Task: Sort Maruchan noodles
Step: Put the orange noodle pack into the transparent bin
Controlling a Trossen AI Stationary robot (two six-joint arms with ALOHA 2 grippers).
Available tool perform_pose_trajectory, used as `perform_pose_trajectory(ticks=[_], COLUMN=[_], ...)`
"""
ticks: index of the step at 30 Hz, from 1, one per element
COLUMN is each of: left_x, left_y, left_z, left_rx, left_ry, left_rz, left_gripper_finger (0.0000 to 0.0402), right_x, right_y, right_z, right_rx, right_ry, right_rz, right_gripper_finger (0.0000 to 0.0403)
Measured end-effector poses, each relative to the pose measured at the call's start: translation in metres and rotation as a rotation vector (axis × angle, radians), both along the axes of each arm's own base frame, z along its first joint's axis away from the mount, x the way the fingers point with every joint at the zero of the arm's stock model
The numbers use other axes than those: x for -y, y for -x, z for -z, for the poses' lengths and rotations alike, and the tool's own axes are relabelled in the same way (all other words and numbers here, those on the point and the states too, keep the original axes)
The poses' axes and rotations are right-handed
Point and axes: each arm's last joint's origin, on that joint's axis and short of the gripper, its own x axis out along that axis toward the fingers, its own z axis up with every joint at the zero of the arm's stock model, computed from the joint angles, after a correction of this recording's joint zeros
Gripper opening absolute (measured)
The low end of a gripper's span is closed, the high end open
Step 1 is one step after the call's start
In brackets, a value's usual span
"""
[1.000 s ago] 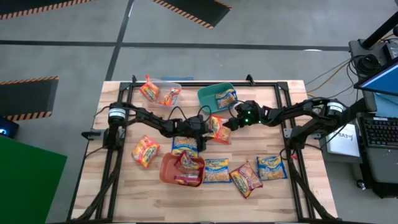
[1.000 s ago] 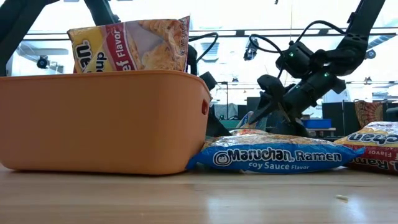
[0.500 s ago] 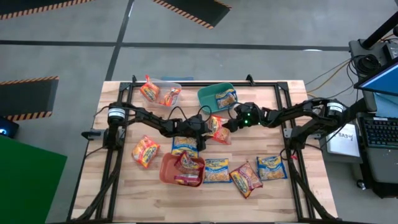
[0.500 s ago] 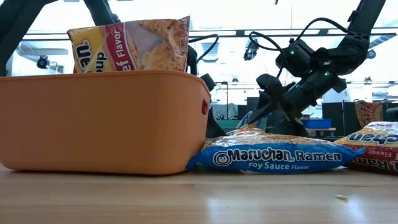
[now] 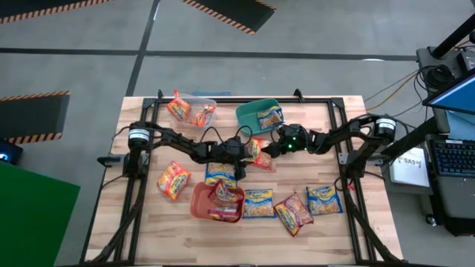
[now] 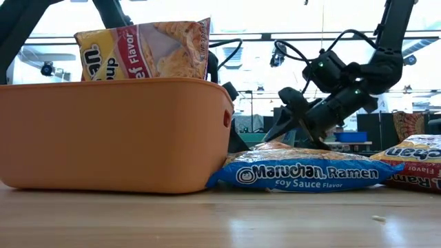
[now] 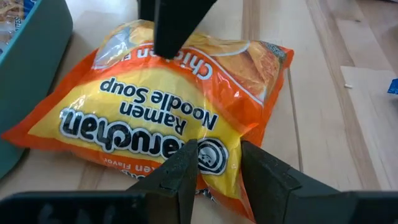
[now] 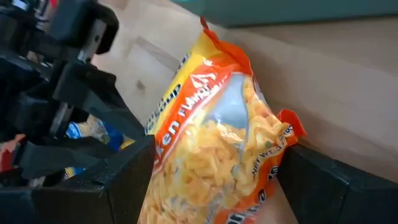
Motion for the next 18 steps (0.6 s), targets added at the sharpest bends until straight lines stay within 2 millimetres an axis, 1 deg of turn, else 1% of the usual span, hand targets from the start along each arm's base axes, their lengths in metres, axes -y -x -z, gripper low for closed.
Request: perform_pose_trajectory(ticks=[2, 9, 16, 18], left_x=[0.0, 0.0, 0.0, 0.0], left_y=[0.0, 0.0, 0.0, 0.0], left_z=[0.0, 0.0, 0.0, 0.0], left_rx=[0.0, 0.004, 0.007, 0.007], left_ry=[0.0, 0.0, 0.0, 0.0], left_rz=[0.0, 0.0, 0.001, 0.001], left_gripper_finger=[0.0102, 0.0102, 0.0102, 0.0102], right_x=[0.0, -0.001, 0.0, 0.0], right_y=[-0.001, -0.003, -0.006, -0.007], right_z=[0.001, -0.007, -0.009, -0.01], right_rx=[0.015, 0.066, 0.074, 0.079], right_ry=[-0.001, 0.012, 0.013, 0.015], right_rz=[-0.01, -0.049, -0.054, -0.055], right_gripper_finger=[0.0299, 0.0284, 0.0262, 0.0249])
